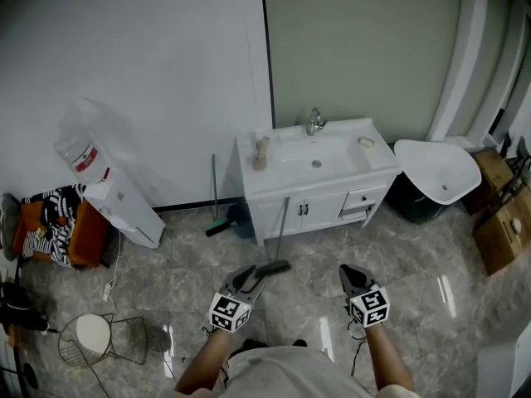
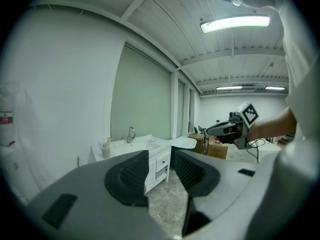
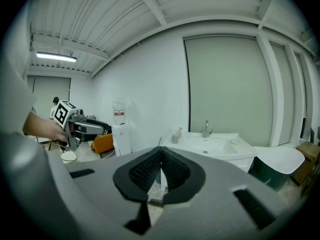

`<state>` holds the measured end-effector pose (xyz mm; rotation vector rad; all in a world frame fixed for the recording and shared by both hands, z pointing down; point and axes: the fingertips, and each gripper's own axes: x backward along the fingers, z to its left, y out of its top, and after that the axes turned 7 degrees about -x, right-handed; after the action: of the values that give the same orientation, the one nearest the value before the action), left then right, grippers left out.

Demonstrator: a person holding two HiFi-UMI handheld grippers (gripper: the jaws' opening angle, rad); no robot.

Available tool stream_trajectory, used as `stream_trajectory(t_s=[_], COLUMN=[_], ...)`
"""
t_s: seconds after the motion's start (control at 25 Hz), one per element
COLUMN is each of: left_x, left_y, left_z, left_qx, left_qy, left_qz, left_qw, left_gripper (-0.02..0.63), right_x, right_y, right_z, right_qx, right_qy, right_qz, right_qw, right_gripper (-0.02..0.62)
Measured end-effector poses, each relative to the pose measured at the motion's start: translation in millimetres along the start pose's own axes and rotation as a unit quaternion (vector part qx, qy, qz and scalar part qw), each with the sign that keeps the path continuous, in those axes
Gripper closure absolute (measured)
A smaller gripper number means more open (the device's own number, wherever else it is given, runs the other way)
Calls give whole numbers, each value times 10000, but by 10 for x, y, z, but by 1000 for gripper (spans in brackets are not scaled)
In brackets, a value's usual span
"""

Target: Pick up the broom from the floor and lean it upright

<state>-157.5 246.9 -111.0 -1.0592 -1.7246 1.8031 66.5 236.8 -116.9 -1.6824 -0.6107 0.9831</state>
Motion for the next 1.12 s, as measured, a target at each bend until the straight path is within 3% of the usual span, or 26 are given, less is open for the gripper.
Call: stream_trajectory(t_s=[0.48, 1.12], left_x=[604, 606], left_y=[-119, -146], left_z=[331, 358], left_qx=[-137, 6], left_qy=[-181, -234], left_qz=[71, -4], left_qw=[9997, 9997], left_gripper=[453, 453], right_x=[-175, -155], right_y=[133, 126], right_z=[768, 849], right_qx=[49, 38], right_qy=[62, -22], right_qz=[-173, -77], right_qw=[9998, 10000], right_gripper=[595, 594])
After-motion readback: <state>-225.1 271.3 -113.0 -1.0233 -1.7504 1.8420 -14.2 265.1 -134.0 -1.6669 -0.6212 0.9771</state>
